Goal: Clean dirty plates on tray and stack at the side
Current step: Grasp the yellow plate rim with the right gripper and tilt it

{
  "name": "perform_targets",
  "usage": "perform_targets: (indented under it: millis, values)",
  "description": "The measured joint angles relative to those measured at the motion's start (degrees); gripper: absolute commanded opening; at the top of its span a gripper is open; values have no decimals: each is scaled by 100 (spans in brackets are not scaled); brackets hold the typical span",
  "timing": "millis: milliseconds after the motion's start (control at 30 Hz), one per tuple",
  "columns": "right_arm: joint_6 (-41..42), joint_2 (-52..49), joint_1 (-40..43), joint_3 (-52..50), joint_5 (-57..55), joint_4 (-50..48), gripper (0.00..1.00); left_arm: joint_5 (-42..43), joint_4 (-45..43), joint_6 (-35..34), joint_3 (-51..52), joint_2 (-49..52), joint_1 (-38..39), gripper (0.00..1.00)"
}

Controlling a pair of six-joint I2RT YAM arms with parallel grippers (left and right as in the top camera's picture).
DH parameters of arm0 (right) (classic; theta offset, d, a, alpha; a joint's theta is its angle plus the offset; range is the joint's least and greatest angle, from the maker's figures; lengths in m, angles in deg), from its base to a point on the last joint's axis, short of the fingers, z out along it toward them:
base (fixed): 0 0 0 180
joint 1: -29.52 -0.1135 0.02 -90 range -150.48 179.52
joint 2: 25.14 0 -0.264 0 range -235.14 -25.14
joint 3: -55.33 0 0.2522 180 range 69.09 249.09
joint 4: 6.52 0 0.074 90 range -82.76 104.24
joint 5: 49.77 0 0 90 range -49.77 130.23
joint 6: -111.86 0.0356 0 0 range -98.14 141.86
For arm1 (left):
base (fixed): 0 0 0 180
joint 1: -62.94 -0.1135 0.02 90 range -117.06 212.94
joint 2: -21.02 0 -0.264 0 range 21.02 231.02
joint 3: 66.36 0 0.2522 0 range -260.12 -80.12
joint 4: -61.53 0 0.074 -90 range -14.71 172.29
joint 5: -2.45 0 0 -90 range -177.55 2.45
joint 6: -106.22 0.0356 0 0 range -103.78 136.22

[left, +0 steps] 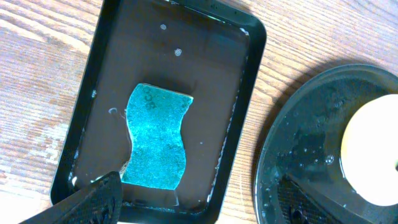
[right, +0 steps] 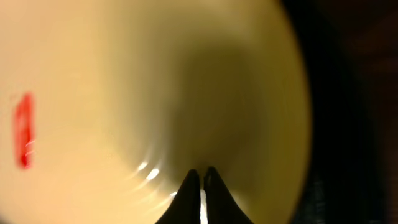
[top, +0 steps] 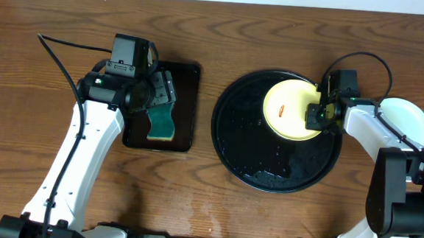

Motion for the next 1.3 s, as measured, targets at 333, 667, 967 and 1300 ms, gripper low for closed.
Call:
perform_targets:
  millis: [333, 667, 967, 1300]
  values:
    - [221, 175, -179, -48, 1191, 721, 22, 0, 0, 0, 0, 0, 0, 80]
    - [256, 927, 455, -74, 426, 503, 29, 0, 0, 0, 0, 0, 0, 80]
    - [293, 199, 566, -76, 317, 374, 3, 0, 0, 0, 0, 0, 0, 81]
    - [876, 162, 538, -46, 1117, 866, 1, 0, 2, 0, 0, 0, 0, 80]
